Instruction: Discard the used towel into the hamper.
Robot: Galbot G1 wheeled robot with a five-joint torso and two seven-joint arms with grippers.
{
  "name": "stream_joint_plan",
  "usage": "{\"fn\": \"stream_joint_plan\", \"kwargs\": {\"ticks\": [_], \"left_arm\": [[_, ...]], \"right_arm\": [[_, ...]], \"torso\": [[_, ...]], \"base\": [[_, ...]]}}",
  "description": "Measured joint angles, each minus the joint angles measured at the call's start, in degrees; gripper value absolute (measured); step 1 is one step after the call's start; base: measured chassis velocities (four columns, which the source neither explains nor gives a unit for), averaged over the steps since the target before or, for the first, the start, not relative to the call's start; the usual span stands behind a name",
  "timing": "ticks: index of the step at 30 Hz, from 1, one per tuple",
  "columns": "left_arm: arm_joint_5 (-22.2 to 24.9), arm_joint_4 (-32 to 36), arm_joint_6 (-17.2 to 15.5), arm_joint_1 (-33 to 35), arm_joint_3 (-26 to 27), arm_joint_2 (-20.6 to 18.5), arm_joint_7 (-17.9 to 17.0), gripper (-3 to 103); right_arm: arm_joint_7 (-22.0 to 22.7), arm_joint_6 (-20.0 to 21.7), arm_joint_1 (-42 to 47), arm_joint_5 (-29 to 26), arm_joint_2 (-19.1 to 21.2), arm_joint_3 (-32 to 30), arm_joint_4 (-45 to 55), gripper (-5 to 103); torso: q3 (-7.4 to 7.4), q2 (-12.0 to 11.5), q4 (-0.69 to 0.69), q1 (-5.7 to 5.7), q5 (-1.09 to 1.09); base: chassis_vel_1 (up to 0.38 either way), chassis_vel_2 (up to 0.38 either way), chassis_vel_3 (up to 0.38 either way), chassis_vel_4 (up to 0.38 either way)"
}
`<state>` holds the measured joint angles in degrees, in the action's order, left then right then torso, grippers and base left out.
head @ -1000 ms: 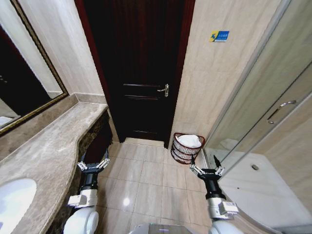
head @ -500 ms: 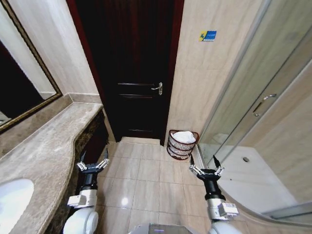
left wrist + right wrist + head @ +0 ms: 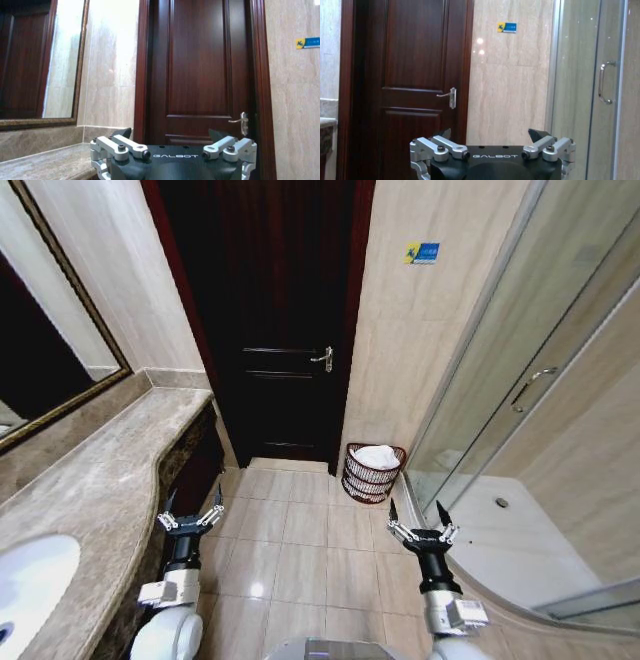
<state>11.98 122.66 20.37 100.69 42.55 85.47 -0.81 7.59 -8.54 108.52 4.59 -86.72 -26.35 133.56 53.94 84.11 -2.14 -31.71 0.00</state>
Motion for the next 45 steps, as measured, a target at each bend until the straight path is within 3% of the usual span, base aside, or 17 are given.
{"fn": "stream_joint_plan", "kwargs": {"ticks": [17,32,45], "left_arm": [[0.1,-1.0,-0.3,-0.8,0.0,-1.1,0.0,100],[-0.9,-1.8,-2.6,-2.2,-0.3,-1.5,0.3,100],[1.3,-0.8,-3.0,-1.9,-0.6,-1.9,2.1,100]], "right_arm": [[0.5,-1.4,0.5,0.5,0.1,0.1,-1.8,100],[1.4,-1.2,0.0,0.5,0.1,0.4,-2.2,100],[1.5,-1.6,0.8,0.5,0.1,0.1,-2.2,100]], "torso": [[0.00,0.0,0.00,0.00,0.00],[0.00,0.0,0.00,0.01,0.00],[0.00,0.0,0.00,0.01,0.00]], "base": [[0.064,-0.057,-0.061,0.059],[0.058,-0.063,-0.058,0.069],[0.050,-0.067,-0.073,0.043]]}}
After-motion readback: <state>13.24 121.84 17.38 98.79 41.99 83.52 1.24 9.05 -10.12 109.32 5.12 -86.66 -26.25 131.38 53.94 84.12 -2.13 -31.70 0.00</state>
